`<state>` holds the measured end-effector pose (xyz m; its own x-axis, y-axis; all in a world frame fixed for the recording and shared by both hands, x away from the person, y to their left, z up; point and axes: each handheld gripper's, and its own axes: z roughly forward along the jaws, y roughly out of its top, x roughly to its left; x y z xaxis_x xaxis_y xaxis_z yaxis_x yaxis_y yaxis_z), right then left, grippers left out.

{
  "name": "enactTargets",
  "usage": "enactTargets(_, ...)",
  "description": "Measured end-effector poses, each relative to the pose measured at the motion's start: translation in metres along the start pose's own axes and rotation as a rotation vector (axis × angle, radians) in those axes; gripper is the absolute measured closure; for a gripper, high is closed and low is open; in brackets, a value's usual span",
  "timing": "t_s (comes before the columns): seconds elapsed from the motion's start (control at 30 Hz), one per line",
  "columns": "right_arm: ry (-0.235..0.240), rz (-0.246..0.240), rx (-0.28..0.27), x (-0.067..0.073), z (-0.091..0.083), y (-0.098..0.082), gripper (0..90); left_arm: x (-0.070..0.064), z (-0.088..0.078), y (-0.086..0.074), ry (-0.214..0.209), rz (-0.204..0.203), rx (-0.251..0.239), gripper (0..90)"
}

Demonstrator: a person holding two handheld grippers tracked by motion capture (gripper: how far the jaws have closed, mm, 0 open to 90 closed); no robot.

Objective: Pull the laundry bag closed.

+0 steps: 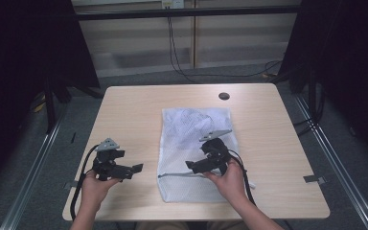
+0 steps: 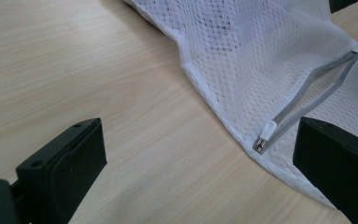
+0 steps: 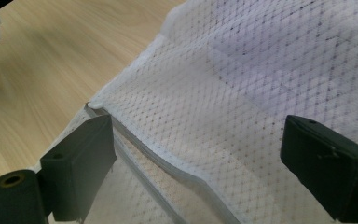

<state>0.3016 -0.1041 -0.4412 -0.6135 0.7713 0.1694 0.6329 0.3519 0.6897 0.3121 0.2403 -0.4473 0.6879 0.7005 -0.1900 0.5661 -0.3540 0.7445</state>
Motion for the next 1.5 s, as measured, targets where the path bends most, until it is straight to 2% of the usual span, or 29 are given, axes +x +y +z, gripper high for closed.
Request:
enactTargets(0.37,0.004,-0.014,0.031,0.009,0.016,0.009,10.8,0.003,-0.004,-0.003,0.007,-0.013,0.005,2.1)
enactTargets(0.57,0.019,-0.014,0.039,0.013,0.022,0.011,12.0,0.002,-0.006,-0.005,0.007,-0.011,0.010,1.9)
enactTargets(0.73,0.049,-0.005,0.042,0.016,0.027,0.013,14.0,0.001,-0.005,-0.007,0.001,-0.011,0.018,1.9)
enactTargets(0.97,0.119,-0.003,0.060,0.027,0.040,0.016,20.9,-0.002,-0.006,-0.008,0.003,-0.007,0.025,2.0)
enactTargets(1.07,0.123,0.003,0.066,0.029,0.042,0.016,23.0,-0.003,-0.006,-0.009,0.001,-0.009,0.025,2.0)
enactTargets(1.13,0.153,0.007,0.066,0.030,0.046,0.017,27.6,-0.003,-0.005,-0.009,0.002,-0.007,0.027,2.0)
enactTargets(1.27,0.184,0.034,0.101,0.031,0.052,0.019,34.0,-0.004,-0.003,-0.010,-0.007,-0.005,0.035,2.1)
enactTargets(1.33,0.191,0.049,0.118,0.032,0.054,0.018,37.6,-0.004,-0.002,-0.010,-0.005,-0.010,0.034,2.2)
enactTargets(1.5,0.210,0.055,0.111,0.037,0.060,0.017,43.6,-0.003,-0.004,-0.009,-0.005,-0.014,0.027,2.5)
